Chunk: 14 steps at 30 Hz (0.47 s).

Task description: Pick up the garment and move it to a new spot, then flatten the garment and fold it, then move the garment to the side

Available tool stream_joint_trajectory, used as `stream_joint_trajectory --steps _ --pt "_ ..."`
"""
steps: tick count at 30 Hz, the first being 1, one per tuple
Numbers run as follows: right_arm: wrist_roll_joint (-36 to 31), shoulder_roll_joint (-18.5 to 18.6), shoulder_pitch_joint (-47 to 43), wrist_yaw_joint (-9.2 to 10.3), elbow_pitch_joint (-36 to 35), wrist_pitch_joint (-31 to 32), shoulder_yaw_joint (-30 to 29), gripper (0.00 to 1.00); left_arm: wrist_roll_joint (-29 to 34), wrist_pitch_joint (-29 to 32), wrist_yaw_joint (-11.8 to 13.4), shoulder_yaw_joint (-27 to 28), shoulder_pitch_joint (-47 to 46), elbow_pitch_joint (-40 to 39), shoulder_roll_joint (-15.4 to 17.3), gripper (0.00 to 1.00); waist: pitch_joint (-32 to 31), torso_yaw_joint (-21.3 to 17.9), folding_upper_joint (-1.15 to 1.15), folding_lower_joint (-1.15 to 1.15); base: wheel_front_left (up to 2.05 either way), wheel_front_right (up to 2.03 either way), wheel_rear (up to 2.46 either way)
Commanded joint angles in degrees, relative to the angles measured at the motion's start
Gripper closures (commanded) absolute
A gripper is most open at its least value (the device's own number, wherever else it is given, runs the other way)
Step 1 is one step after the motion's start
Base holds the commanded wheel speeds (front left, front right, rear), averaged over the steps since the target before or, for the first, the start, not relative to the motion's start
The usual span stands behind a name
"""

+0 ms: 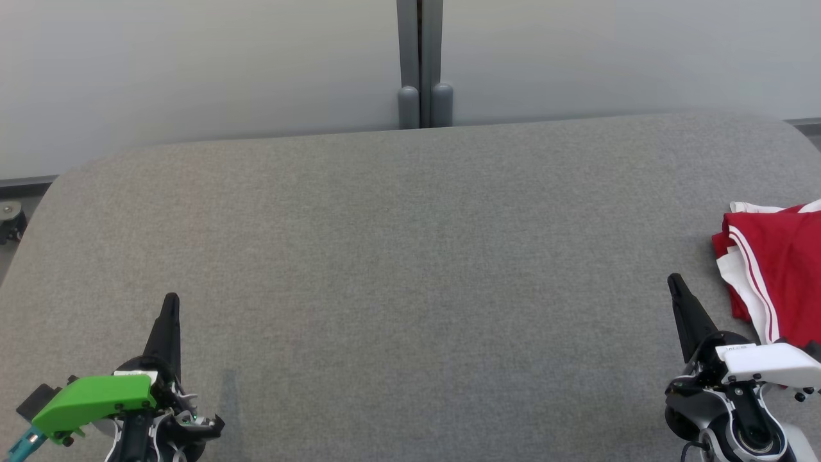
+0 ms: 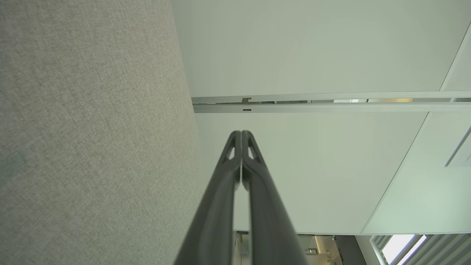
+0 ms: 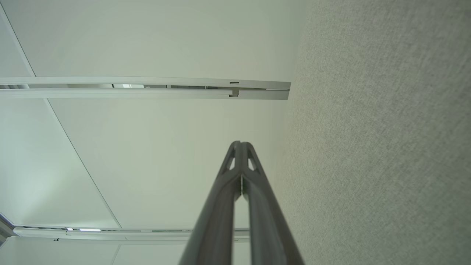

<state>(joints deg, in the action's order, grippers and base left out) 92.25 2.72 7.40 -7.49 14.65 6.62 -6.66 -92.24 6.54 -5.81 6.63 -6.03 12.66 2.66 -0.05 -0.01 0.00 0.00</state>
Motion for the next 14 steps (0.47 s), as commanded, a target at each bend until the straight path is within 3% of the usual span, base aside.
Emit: stream_joint_trajectory --steps 1,14 --pt "0.1 0.3 -0.8 0.0 -0.2 0.2 -0.1 1.0 -0.2 0.2 -0.2 0.1 -0.8 -0.2 0.4 1.0 0.0 0.0 0.0 0.0 0.0 0.0 0.0" --pt "0.1 0.3 -0.8 0.0 -0.2 0.2 -0.1 1.0 -0.2 0.2 -0.2 0.1 -0.8 -0.2 0.4 1.0 0.0 0.0 0.0 0.0 0.0 0.0 0.0"
